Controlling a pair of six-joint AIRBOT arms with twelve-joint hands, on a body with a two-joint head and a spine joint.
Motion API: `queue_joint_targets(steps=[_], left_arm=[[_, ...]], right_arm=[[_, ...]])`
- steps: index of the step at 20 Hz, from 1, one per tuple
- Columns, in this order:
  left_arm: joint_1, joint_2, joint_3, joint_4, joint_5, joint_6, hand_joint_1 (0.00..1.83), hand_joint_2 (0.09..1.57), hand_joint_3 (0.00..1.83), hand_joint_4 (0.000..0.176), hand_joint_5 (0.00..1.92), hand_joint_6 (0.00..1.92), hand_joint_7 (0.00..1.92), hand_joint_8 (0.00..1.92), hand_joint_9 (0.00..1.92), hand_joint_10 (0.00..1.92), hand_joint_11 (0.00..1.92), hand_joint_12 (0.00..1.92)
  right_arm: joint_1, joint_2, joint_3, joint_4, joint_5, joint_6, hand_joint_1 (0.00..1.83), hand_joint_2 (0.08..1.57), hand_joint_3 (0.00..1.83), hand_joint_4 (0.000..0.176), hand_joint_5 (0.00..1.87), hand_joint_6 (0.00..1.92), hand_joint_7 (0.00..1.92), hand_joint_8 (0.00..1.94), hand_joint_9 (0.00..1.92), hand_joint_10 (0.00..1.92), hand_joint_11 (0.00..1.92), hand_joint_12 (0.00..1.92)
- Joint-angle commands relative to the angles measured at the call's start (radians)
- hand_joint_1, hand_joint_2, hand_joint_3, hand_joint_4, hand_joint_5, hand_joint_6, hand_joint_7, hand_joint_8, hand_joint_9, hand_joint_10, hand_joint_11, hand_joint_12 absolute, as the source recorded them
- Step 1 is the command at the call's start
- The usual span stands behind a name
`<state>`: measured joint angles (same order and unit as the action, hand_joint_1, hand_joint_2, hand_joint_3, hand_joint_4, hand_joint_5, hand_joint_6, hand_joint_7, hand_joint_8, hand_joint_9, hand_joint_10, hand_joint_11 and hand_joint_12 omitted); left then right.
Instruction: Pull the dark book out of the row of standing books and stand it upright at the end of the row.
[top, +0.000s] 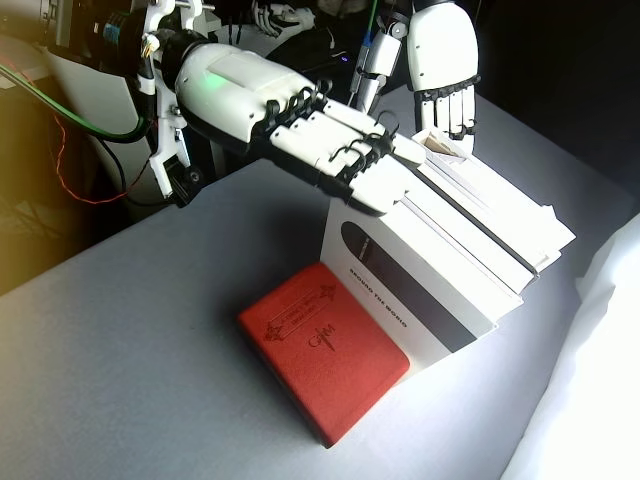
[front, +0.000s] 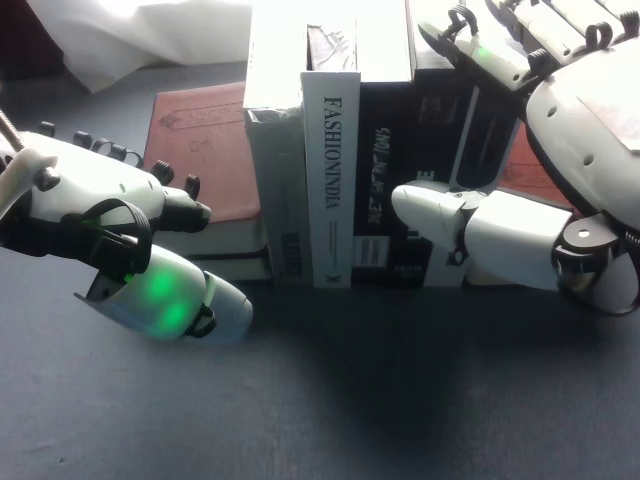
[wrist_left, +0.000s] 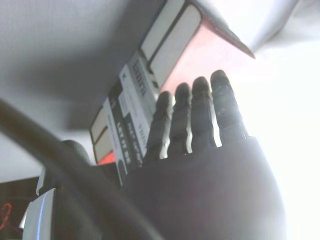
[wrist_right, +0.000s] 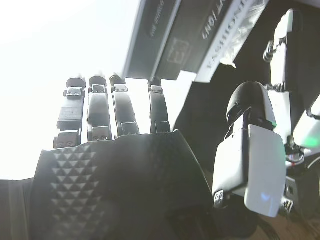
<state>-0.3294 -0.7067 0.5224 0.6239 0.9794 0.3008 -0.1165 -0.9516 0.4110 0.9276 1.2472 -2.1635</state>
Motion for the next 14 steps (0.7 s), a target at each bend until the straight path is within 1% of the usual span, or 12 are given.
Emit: queue_joint_targets(steps=[1,5,10,12,14], left_arm=[[-0.013,0.009,0.001,0.051,-0.034,0.004,0.0,1.2,0.0,0.0,0.07,0.0,0.05,0.0,0.02,0.01,0.01,0.01],[-0.013,0.009,0.001,0.051,-0.034,0.004,0.0,1.19,0.0,0.0,0.08,0.0,0.06,0.0,0.02,0.0,0.01,0.01],[-0.013,0.009,0.001,0.05,-0.034,0.004,0.0,1.19,0.0,0.0,0.08,0.0,0.04,0.0,0.0,0.0,0.0,0.0],[-0.013,0.009,0.001,0.05,-0.034,0.004,0.0,1.2,0.0,0.0,0.09,0.01,0.07,0.01,0.02,0.01,0.01,0.01],[-0.013,0.009,0.001,0.05,-0.034,0.004,0.0,1.2,0.0,0.0,0.07,0.0,0.06,0.0,0.01,0.0,0.0,0.0]], right_arm=[[0.006,0.011,-0.006,-0.093,0.064,0.003,0.0,1.03,0.02,0.0,0.0,0.0,0.0,0.0,0.0,0.0,0.0,0.0],[-0.004,0.011,-0.006,-0.093,0.058,0.002,0.0,0.99,0.01,0.0,0.0,0.0,0.0,0.0,0.0,0.0,0.0,0.0],[-0.016,0.011,-0.006,-0.093,0.053,-0.006,0.0,1.0,0.01,0.0,0.0,0.0,0.0,0.0,0.0,0.0,0.0,0.0],[-0.02,0.011,-0.006,-0.093,0.051,-0.012,0.0,1.0,0.01,0.0,0.0,0.0,0.0,0.0,0.0,0.0,0.0,0.0],[-0.023,0.011,-0.006,-0.093,0.051,-0.019,0.0,1.01,0.01,0.0,0.0,0.0,0.0,0.0,0.0,0.0,0.0,0.0]])
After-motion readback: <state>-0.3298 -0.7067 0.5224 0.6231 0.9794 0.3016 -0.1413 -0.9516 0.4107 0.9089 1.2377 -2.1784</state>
